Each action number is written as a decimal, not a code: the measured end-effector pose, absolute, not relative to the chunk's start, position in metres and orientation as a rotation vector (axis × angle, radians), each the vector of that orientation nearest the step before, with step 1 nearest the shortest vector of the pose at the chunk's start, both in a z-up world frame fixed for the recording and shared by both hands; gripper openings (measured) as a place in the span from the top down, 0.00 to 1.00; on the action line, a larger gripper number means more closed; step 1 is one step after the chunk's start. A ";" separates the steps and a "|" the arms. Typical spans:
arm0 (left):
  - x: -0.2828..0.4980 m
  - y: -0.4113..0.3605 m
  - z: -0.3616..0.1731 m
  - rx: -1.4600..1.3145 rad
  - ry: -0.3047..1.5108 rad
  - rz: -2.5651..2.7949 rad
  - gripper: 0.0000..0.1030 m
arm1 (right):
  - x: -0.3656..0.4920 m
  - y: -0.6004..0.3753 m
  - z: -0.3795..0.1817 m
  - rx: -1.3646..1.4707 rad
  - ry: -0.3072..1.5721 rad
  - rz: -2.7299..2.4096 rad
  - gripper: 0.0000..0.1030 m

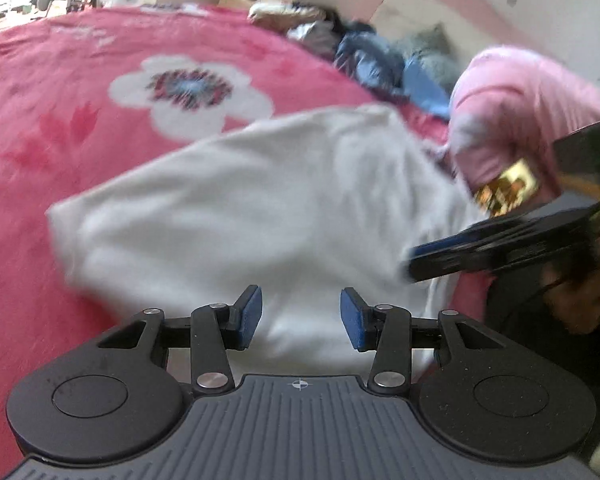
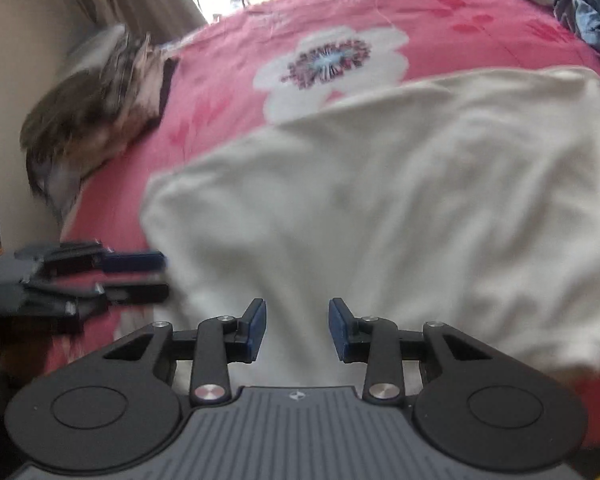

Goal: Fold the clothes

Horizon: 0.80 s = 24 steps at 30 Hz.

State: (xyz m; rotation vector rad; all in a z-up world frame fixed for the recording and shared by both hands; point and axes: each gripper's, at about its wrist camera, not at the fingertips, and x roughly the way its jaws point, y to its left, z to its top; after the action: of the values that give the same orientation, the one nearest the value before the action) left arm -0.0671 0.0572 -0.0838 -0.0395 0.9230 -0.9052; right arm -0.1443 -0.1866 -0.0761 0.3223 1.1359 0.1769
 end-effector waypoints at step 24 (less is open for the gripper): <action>-0.096 -0.001 -0.123 0.130 1.011 -1.012 0.58 | -0.169 -0.374 -0.101 0.798 1.036 -0.413 0.68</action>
State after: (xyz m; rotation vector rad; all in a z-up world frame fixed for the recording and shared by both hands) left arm -0.0964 -0.0008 -0.1226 0.1296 1.0109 -1.0120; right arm -0.1693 -0.3740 -0.1011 0.7982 1.0365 -0.4129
